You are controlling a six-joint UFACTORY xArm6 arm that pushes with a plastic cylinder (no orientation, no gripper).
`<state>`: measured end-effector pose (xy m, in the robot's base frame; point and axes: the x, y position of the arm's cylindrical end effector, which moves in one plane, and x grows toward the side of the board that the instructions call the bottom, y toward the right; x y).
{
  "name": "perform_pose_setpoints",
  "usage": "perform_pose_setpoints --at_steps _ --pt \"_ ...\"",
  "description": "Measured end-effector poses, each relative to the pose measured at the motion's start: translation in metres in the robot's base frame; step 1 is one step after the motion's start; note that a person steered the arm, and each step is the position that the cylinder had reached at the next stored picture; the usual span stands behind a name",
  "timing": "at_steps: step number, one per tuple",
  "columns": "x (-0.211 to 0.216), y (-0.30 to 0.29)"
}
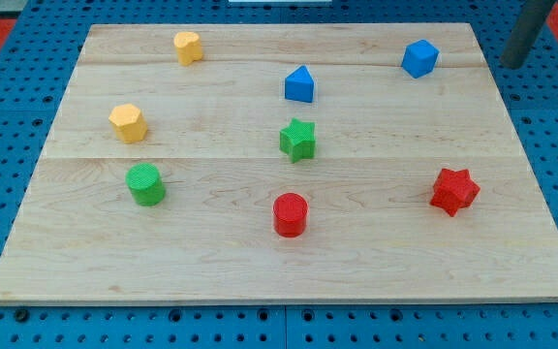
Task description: Place the red star at the top left side of the red circle
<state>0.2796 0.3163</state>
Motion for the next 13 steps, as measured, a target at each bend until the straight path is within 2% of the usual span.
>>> perform_pose_setpoints --at_steps 1,2,4,7,9,10,11,12,13 --pt "0.051 -0.001" --pt "0.105 -0.031" --pt "0.106 -0.049" --pt "0.111 -0.146" --pt "0.175 -0.027" --pt "0.227 -0.059" --pt "0.231 -0.157" --pt "0.217 -0.163" --pt "0.211 -0.126"
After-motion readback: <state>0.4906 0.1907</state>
